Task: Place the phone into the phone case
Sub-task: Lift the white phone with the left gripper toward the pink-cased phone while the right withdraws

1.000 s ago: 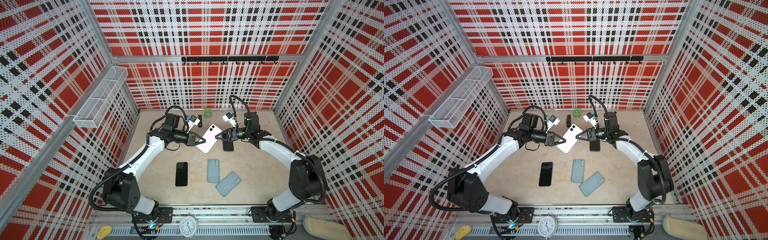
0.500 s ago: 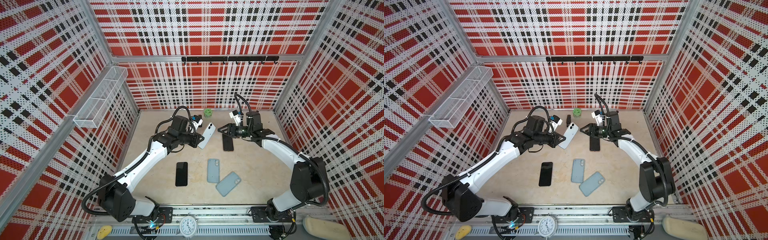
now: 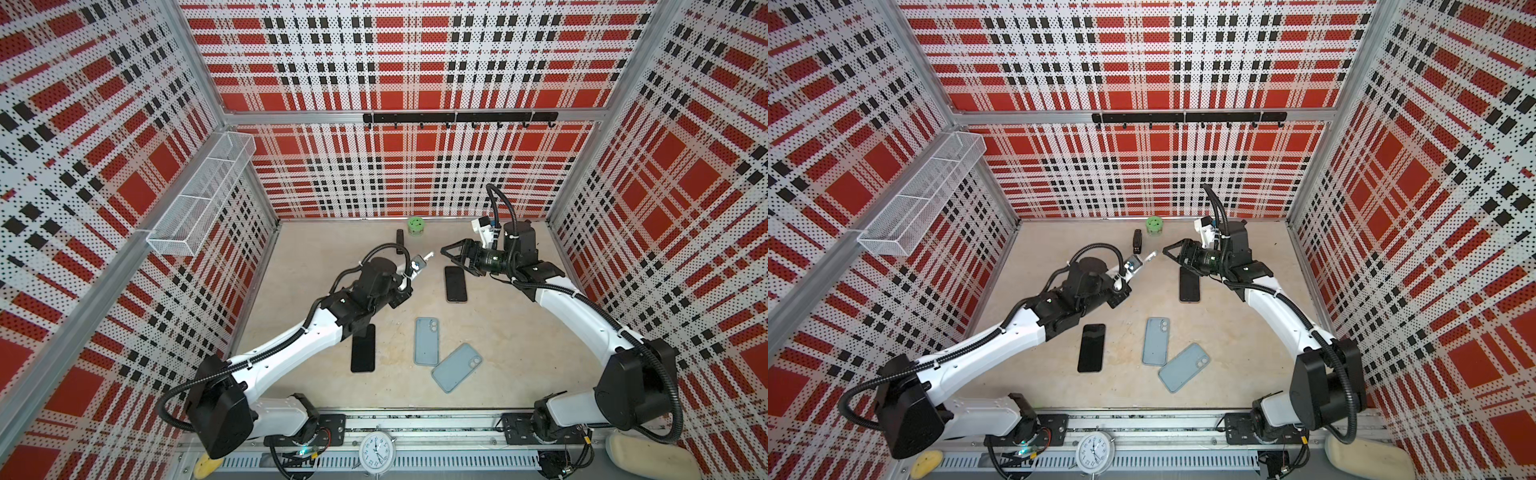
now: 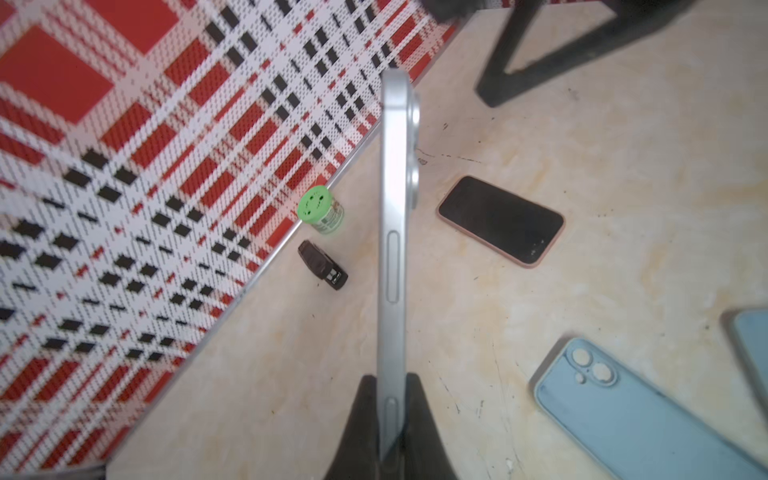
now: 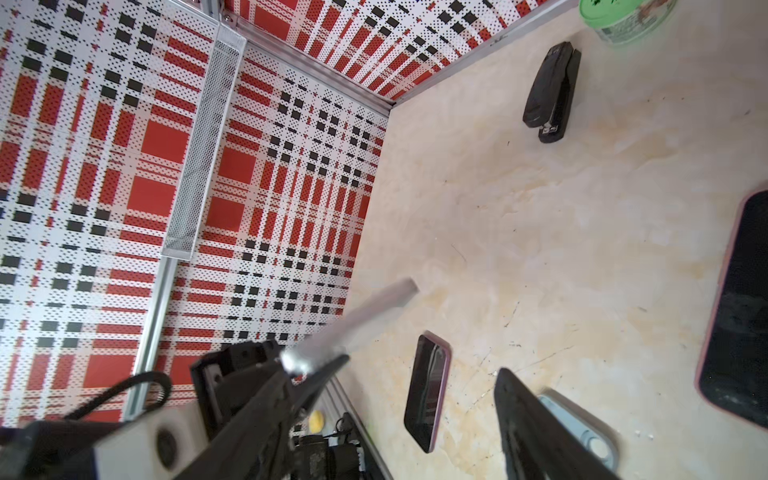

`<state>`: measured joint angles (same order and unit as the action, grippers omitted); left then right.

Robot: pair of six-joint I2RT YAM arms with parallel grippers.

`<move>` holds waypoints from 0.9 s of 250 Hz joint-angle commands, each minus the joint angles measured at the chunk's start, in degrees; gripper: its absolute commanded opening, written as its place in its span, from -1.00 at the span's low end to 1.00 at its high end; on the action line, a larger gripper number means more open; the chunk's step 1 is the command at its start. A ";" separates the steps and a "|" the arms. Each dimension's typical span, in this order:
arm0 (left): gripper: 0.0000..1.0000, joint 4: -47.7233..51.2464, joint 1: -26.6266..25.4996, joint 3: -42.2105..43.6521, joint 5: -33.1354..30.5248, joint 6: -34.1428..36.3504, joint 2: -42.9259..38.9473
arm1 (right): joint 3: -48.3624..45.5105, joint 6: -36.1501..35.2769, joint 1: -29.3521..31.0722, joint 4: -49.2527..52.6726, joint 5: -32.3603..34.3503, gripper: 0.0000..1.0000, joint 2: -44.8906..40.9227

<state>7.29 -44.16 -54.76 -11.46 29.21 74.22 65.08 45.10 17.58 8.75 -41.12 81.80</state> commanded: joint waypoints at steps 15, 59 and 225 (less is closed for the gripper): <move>-1.00 -16.69 -0.45 2.35 -3.35 12.47 -1.96 | -2.27 6.71 -0.14 -6.43 -4.46 0.56 0.38; -1.00 -19.08 -0.92 3.17 -3.12 14.12 -1.73 | -6.16 13.06 -0.08 -14.29 -7.31 0.58 1.29; -1.00 -27.83 -4.62 4.49 -9.80 24.29 3.34 | -7.58 23.87 1.48 -27.73 -10.78 0.19 5.19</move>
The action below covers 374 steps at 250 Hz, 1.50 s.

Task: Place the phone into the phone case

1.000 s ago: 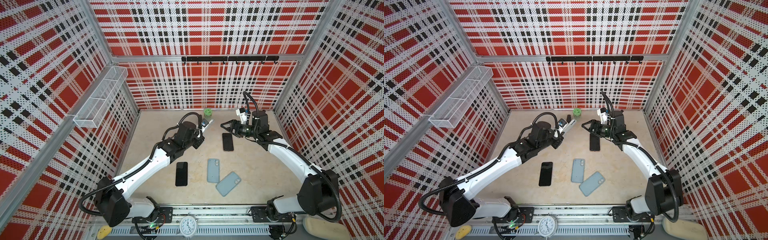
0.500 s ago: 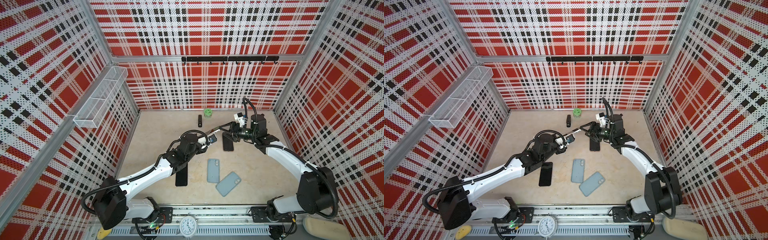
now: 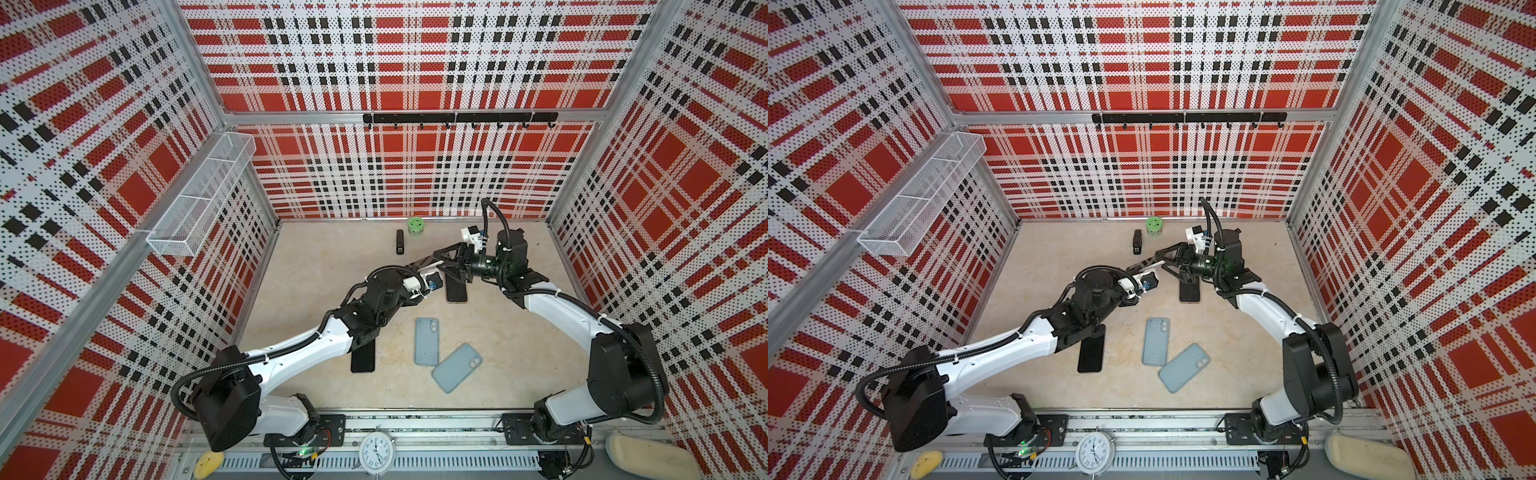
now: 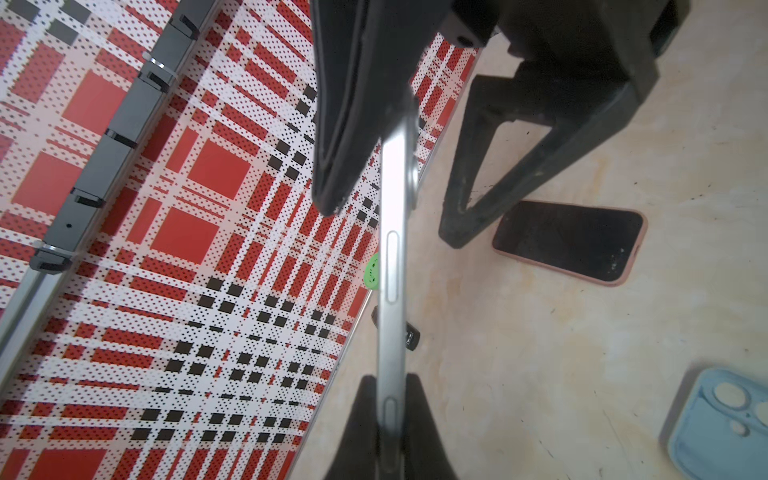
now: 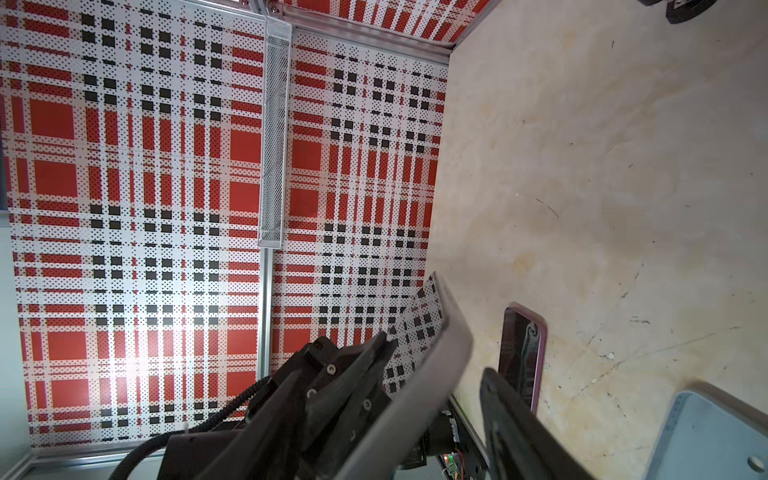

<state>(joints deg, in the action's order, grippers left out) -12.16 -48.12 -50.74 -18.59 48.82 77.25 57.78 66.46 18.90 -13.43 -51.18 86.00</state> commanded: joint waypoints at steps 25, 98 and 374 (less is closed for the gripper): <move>-1.00 -10.93 -1.09 1.00 -3.68 7.05 0.94 | -1.33 4.62 0.20 -8.69 -1.27 0.01 1.67; -1.00 -21.34 -2.24 3.91 -6.63 19.44 3.42 | -2.44 6.51 0.18 -11.78 -2.08 -0.43 2.41; 0.81 -6.02 -0.95 7.14 5.82 -9.88 -10.80 | -3.15 -2.20 -6.39 -11.54 4.26 -1.00 -6.76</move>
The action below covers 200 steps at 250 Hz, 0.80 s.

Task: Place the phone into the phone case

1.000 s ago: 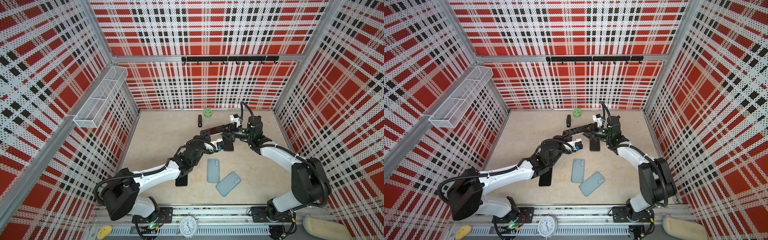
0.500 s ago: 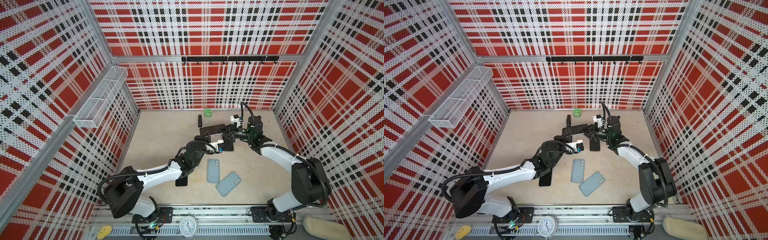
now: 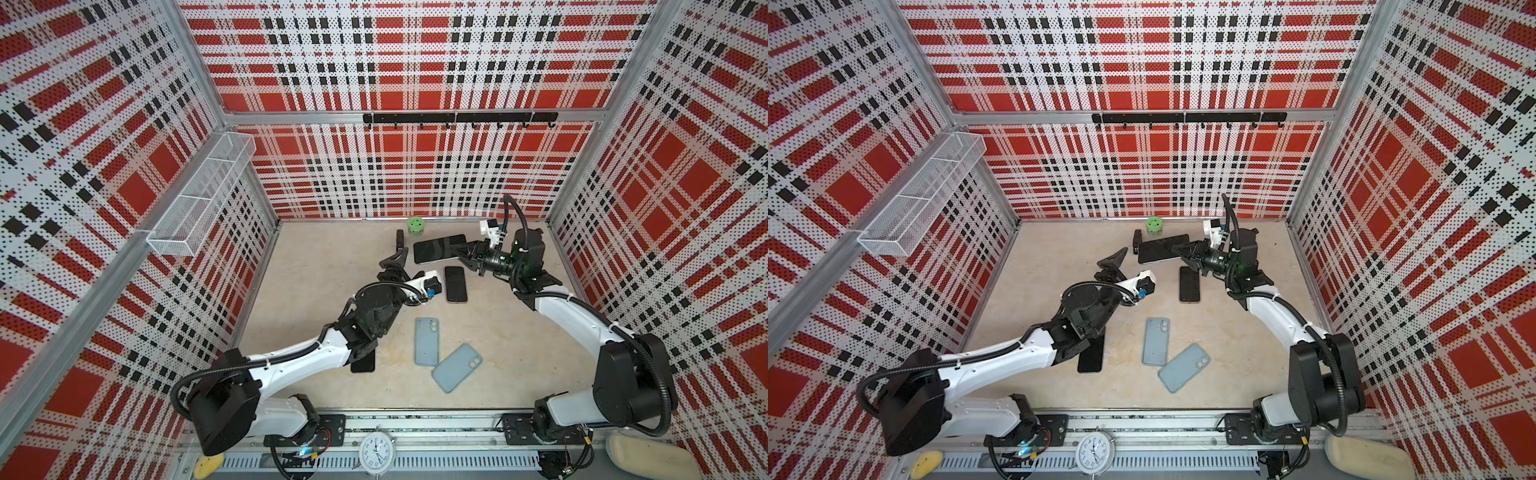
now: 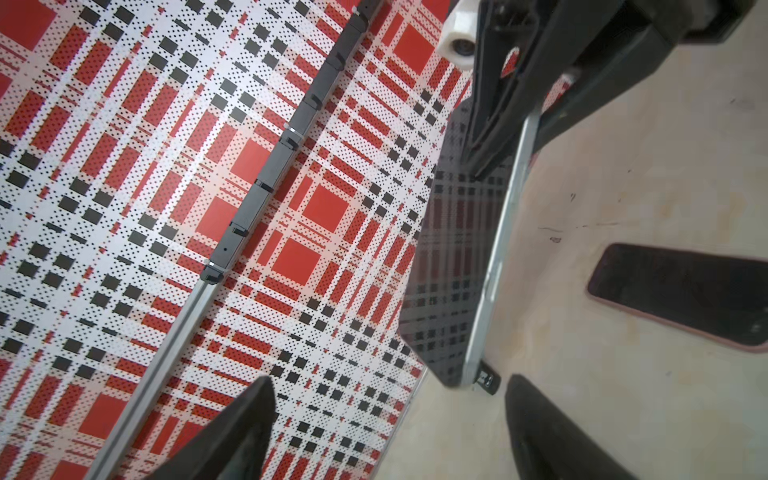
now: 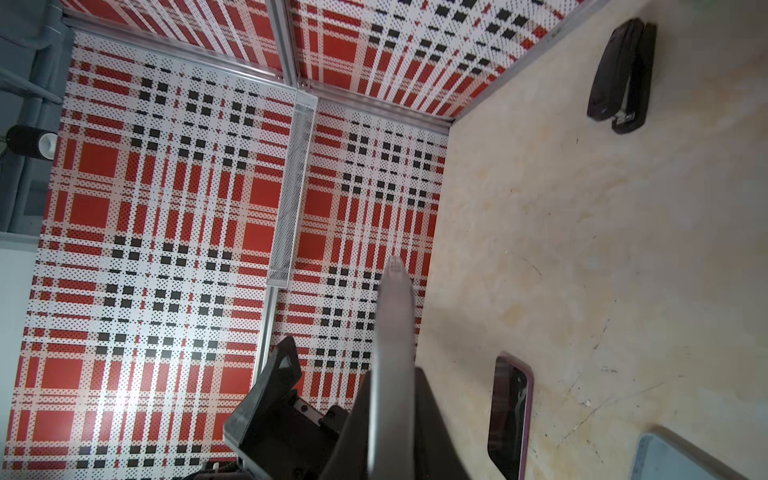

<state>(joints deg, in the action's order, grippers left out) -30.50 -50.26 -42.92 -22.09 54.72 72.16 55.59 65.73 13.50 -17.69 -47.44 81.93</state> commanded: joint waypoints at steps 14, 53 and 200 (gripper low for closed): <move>0.84 16.61 2.98 -1.17 15.19 -24.64 -8.06 | -1.25 -2.31 -1.34 -7.64 0.09 -1.00 -2.85; 0.92 27.50 13.63 -5.99 35.24 -53.53 -9.31 | -1.97 -4.60 -1.51 -9.47 -1.25 -1.00 -3.34; 0.91 -3.72 25.82 -7.49 75.47 -105.18 8.31 | -6.32 5.23 -1.50 -31.17 -4.86 -1.00 0.57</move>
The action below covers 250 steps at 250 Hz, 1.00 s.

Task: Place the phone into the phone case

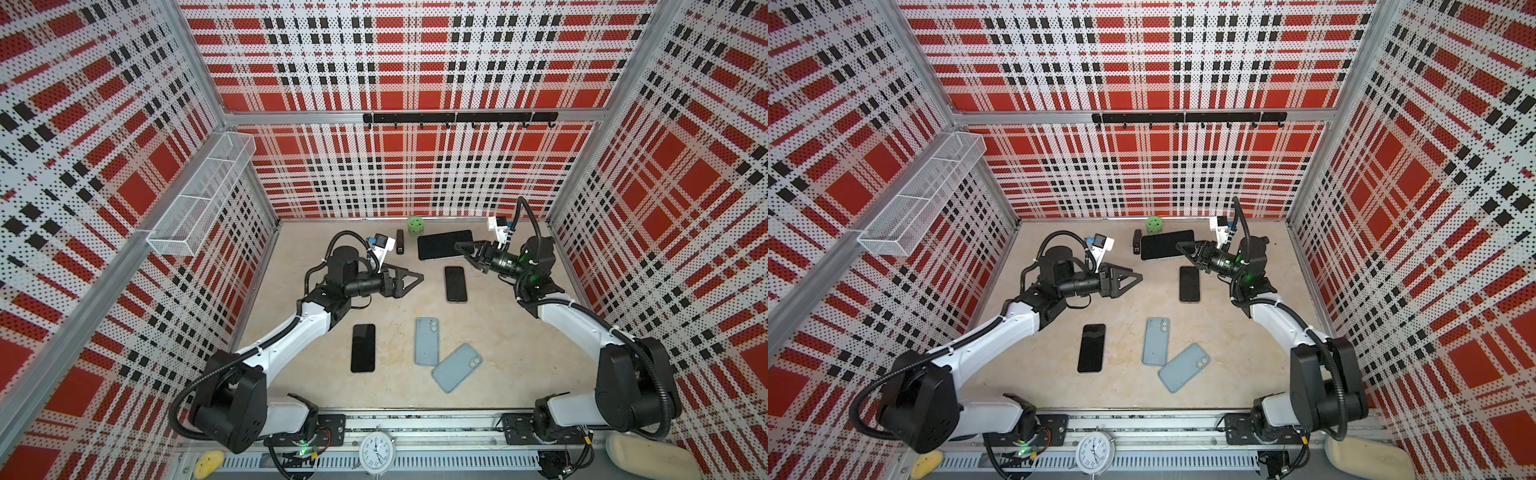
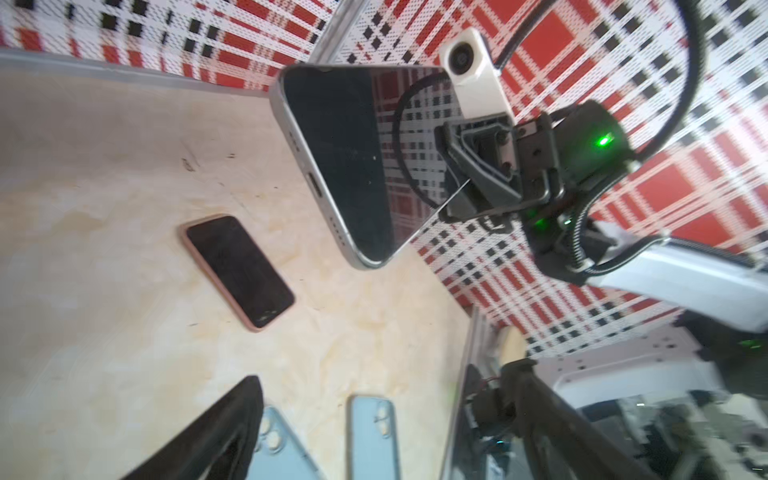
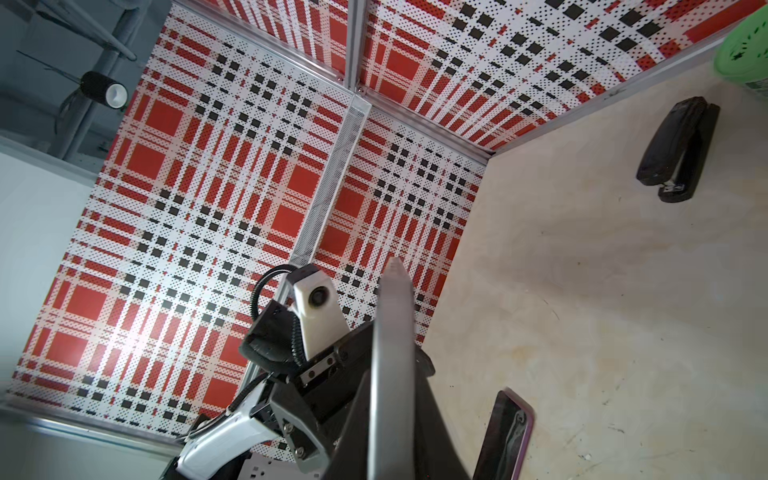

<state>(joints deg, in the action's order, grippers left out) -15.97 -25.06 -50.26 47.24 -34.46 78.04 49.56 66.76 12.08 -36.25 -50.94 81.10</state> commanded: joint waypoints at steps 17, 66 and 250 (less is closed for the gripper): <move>0.86 -31.10 1.21 1.11 6.50 -25.17 5.91 | -0.60 5.24 -0.04 -14.28 -1.65 -1.00 2.11; 0.56 -60.66 1.71 0.34 5.67 -47.75 18.92 | -0.93 5.36 -0.03 -14.72 -1.80 -1.00 2.30; -0.32 -53.76 -2.63 -5.65 3.02 -44.11 23.04 | -2.94 6.61 1.20 -18.78 -1.42 -1.00 4.35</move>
<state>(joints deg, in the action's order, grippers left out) -69.78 -27.16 -53.95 49.87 -78.15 101.21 46.92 73.25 12.95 -49.36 -52.45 85.23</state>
